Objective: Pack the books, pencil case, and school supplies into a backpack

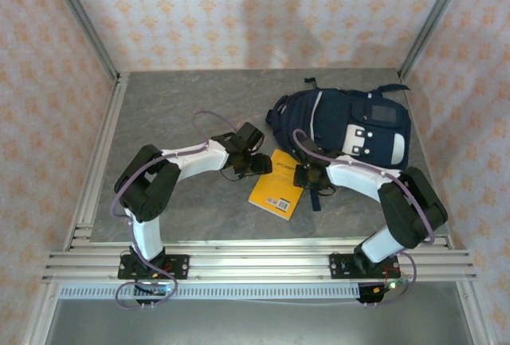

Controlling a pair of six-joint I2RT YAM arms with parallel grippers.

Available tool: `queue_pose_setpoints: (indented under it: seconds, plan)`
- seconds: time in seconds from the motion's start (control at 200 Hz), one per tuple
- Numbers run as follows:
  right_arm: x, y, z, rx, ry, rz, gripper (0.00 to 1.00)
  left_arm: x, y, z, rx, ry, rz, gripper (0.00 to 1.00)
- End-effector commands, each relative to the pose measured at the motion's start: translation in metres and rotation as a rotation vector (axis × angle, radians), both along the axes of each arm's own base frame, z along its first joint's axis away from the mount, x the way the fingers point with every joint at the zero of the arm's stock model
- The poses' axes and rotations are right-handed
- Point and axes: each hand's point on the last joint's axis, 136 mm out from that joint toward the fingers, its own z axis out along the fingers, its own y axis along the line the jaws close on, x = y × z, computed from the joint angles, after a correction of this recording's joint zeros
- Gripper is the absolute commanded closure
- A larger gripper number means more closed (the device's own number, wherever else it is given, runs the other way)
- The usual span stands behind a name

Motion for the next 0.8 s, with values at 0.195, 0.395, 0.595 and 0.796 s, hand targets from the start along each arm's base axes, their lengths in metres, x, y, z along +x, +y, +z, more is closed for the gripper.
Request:
queue_pose_setpoints:
  seconds: [0.195,0.395,0.595,0.796]
  plan:
    - [-0.026,0.046,-0.019,0.215,0.195,0.1,0.59,-0.033,-0.005,-0.022,-0.057,0.084,-0.04,0.44]
    - [-0.01,0.088,-0.003,0.401,0.192,0.133,0.58,-0.053,0.016,-0.02,-0.027,0.081,-0.034,0.44]
    - [0.003,0.101,0.004,0.45,0.163,0.137,0.58,-0.069,0.039,-0.009,0.007,0.047,-0.016,0.44]
    - [0.009,0.061,-0.005,0.236,0.08,0.089,0.57,-0.073,0.056,-0.012,0.061,0.029,0.02,0.44]
